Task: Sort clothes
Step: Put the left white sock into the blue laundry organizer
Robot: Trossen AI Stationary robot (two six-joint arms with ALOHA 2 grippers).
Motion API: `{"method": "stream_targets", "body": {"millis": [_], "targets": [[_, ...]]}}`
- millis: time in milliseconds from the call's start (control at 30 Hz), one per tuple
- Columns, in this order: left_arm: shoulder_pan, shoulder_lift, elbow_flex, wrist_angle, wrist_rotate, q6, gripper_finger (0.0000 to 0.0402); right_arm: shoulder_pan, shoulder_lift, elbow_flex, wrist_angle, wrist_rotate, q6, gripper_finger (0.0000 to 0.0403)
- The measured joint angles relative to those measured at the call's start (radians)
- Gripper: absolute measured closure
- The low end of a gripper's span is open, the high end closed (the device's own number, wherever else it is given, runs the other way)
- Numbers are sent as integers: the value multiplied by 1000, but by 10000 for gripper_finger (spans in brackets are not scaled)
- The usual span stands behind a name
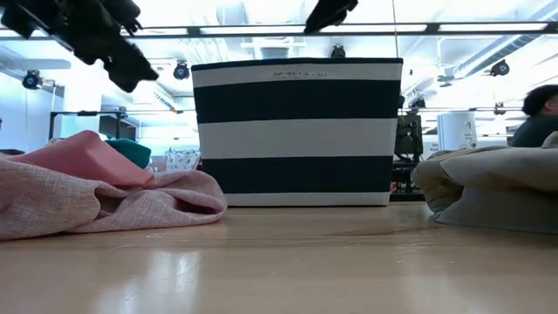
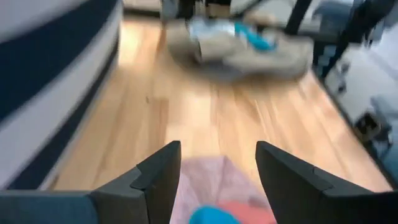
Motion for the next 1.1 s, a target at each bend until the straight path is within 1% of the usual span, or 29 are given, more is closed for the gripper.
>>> {"method": "stream_targets", "body": {"millis": [233, 333, 433, 567, 733, 867, 1000, 1100], "targets": [[-35, 155, 184, -384, -35, -36, 216, 57, -132, -222, 131, -1, 60, 208], [-44, 202, 224, -504, -35, -53, 216, 89, -181, -293, 179, 0, 78, 208], [-51, 244, 234, -595, -35, -55, 213, 118, -224, -347, 211, -2, 101, 207], [-59, 291, 217, -643, -28, -54, 206, 153, -270, -408, 237, 0, 125, 203], [-64, 356, 210, -641, -39, -30, 198, 178, -315, -478, 274, -1, 155, 189], [-65, 413, 206, -643, -101, -23, 195, 187, -336, -517, 287, 2, 183, 176], [-65, 471, 205, -643, -114, -1, 200, 198, -345, -552, 306, 1, 184, 172], [-65, 510, 210, -650, -114, -1, 215, 200, -345, -564, 304, 1, 183, 176]]}}
